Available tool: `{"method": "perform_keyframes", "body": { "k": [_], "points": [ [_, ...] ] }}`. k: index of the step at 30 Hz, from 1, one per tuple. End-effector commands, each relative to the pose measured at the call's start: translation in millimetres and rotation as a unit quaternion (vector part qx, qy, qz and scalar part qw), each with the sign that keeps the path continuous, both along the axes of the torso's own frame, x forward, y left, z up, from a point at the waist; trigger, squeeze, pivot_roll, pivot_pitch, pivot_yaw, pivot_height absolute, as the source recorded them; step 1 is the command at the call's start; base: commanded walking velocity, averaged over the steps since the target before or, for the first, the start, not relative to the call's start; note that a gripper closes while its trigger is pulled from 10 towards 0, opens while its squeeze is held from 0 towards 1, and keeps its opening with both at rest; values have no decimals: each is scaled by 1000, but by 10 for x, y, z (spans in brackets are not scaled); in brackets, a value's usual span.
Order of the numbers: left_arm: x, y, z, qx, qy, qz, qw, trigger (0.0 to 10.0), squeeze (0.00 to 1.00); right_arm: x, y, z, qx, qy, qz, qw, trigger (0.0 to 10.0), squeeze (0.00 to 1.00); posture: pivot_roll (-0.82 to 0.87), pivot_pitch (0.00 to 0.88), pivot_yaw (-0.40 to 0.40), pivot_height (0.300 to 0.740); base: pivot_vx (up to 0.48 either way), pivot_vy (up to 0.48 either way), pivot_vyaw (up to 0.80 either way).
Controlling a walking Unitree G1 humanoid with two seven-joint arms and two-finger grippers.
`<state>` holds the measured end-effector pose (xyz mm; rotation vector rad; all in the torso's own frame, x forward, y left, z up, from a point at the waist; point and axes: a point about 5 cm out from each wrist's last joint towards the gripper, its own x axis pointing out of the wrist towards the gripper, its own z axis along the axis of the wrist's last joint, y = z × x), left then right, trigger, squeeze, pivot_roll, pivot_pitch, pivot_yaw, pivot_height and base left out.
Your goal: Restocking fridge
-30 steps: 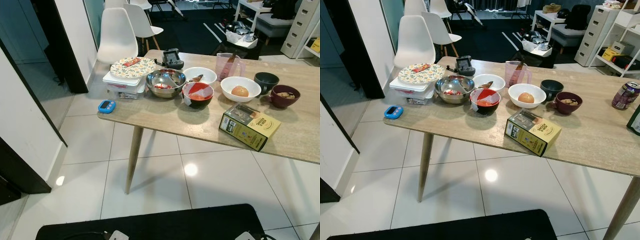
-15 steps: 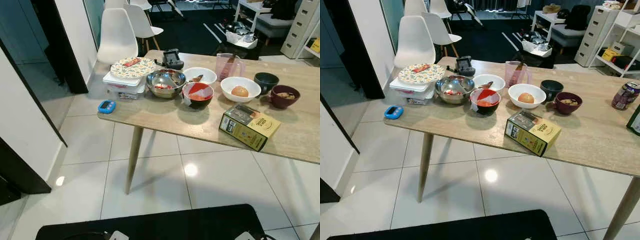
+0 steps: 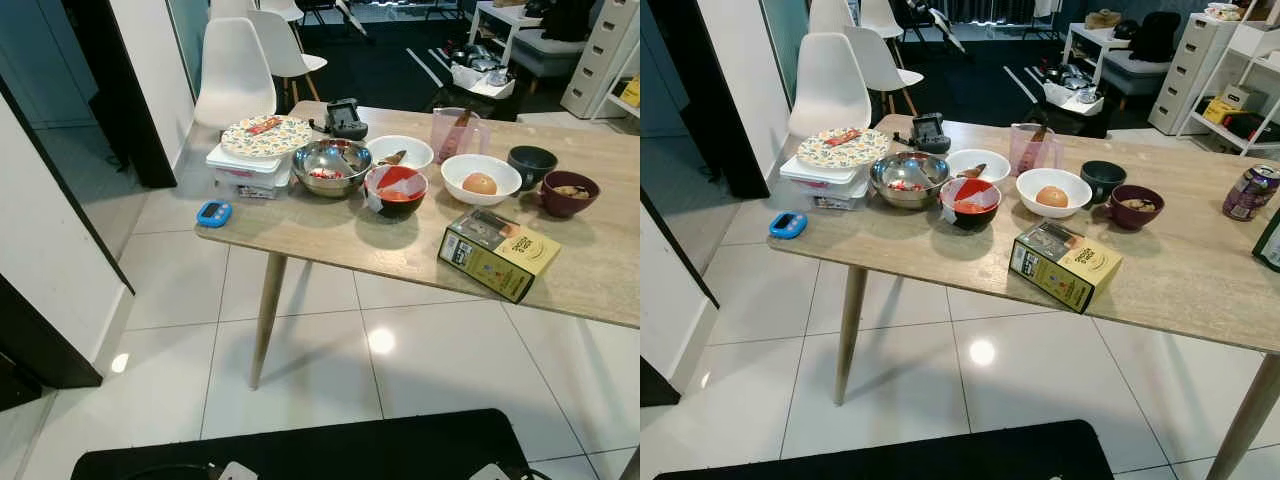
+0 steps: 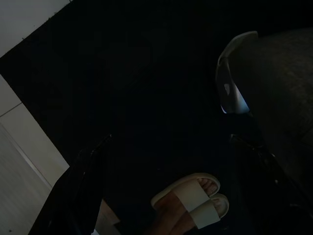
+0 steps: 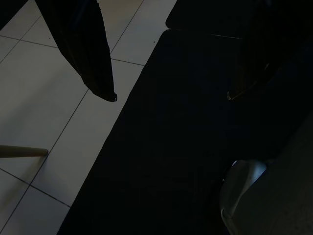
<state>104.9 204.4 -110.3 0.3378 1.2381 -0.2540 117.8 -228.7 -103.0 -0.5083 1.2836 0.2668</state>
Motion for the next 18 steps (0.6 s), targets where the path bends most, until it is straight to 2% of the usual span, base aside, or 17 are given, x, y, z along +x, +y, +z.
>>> {"method": "perform_keyframes", "body": {
  "k": [1, 18],
  "points": [
    [-11, -65, -15, -4, 5, 2, 1000, 10000, 0, -5, -25, 4, -2, 2, -3, 1000, 10000, 0, -25, 0, -47, 740, 0, 0, 0],
    [2, -109, -19, -7, 5, 5, 1000, 10000, 0, 27, -38, 15, -14, -1, 5, 1000, 10000, 0, -38, 0, -52, 740, 0, 0, 0]
  ]
}}
